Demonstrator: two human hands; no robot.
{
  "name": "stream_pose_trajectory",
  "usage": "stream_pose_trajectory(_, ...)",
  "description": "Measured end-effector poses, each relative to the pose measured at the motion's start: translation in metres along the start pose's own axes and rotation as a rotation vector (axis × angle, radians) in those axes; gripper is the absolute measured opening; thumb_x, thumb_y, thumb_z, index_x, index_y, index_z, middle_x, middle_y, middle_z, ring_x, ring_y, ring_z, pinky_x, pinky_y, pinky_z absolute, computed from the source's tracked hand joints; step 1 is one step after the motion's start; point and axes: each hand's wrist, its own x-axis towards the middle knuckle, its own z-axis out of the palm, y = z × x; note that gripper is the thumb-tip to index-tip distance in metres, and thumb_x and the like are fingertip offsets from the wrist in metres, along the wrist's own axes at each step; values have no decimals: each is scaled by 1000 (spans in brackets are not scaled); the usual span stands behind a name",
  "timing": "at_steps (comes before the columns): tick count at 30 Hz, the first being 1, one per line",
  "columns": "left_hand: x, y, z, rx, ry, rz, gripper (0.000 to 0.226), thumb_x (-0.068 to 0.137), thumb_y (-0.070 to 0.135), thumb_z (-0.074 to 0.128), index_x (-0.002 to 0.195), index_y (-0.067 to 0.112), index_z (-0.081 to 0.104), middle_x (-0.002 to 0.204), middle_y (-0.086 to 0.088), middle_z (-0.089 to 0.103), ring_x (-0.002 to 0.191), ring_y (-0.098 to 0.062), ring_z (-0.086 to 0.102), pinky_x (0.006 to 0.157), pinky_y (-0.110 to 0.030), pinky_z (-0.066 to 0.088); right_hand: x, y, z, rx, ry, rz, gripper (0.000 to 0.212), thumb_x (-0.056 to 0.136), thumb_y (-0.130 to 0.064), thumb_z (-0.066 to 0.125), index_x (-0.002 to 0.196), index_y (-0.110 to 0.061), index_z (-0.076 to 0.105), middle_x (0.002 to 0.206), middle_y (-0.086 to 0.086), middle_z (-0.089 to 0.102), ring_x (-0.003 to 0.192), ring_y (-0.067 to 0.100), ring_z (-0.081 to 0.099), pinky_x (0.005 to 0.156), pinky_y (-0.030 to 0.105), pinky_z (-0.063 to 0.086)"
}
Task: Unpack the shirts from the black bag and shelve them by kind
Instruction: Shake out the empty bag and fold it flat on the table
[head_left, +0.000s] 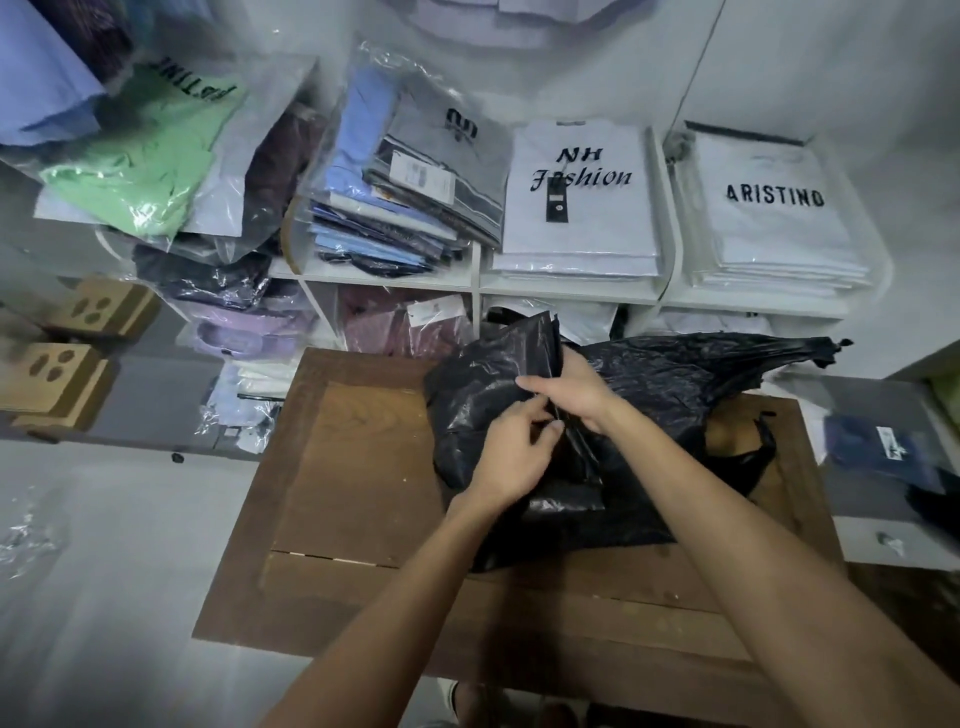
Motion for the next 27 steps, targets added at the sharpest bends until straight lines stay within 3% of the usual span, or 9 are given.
stream_pose_trajectory(2, -14, -17, 3, 178, 222, 98, 38, 96, 12, 56, 132, 20, 66, 119, 0, 64, 113, -19, 60, 100, -42, 48, 5, 8, 3, -58, 73, -5, 53, 82, -18, 85, 127, -18, 58, 118, -2, 70, 112, 18, 65, 99, 34, 51)
stream_pose_trajectory(5, -33, -41, 10, 436, 462, 20, 47, 93, 28, 53, 139, 35, 58, 145, -1, 52, 139, -24, 43, 114, -55, 34, 10, 19, 6, -158, 89, 48, 59, 88, -18, 79, 138, -15, 48, 128, 6, 65, 120, 24, 60, 95, 29, 43)
stream_pose_trajectory(8, -44, -50, 21, 520, 267, -97, 65, 96, 65, 39, 156, 39, 35, 169, -10, 20, 158, -32, 4, 122, -64, 5, 14, 28, 5, -252, 120, 112, 63, 96, -18, 66, 150, -13, 34, 131, 15, 63, 125, 34, 59, 96, 32, 44)
stream_pose_trajectory(12, -54, -55, 37, 775, -64, 14, 107, 73, 100, 24, 161, 40, 18, 169, -9, -9, 155, -32, -23, 115, -71, -17, 10, 29, 16, -551, 263, 21, 93, 90, -19, 73, 161, -15, 13, 143, 23, 45, 122, 39, 55, 104, 45, 46)
stream_pose_trajectory(15, -53, -66, 41, 965, -272, 22, 114, 71, 94, 40, 163, 35, 6, 169, -19, -13, 152, -35, -28, 109, -77, -20, 3, 27, 29, -1015, 337, -350, 84, 87, -29, 72, 159, -25, 28, 157, 21, 31, 140, 41, 36, 115, 54, 36)
stream_pose_trajectory(18, -53, -72, 39, 1062, -357, 37, 110, 78, 89, 38, 163, 32, -3, 168, -21, -14, 152, -35, -28, 106, -79, -19, 6, 26, 44, -1152, 72, -646, 56, 100, -49, 44, 155, -43, 36, 168, 7, 24, 155, 35, 18, 124, 62, 15)
stream_pose_trajectory(20, -57, -73, 37, 1110, -398, 58, 106, 81, 88, 32, 162, 32, -8, 169, -20, -13, 153, -35, -27, 105, -79, -21, 10, 30, 59, -1177, -89, -641, 58, 102, -62, 21, 157, -47, 29, 171, 0, 14, 159, 30, 7, 125, 63, 2)
stream_pose_trajectory(23, -63, -80, 34, 1129, -420, 105, 101, 84, 88, 23, 160, 34, -13, 168, -18, -17, 152, -33, -30, 106, -79, -21, 14, 35, 75, -1199, -101, -540, 79, 94, -70, -2, 162, -37, 19, 171, -1, 20, 159, 26, 7, 124, 63, -6)
stream_pose_trajectory(27, -68, -89, 31, 1073, -421, 139, 97, 86, 86, 22, 161, 37, -14, 167, -14, -25, 150, -30, -33, 107, -77, -21, 29, 20, 83, -1110, -12, -502, 97, 85, -80, 4, 156, -24, 38, 153, 2, 46, 148, 26, 32, 124, 62, 3)
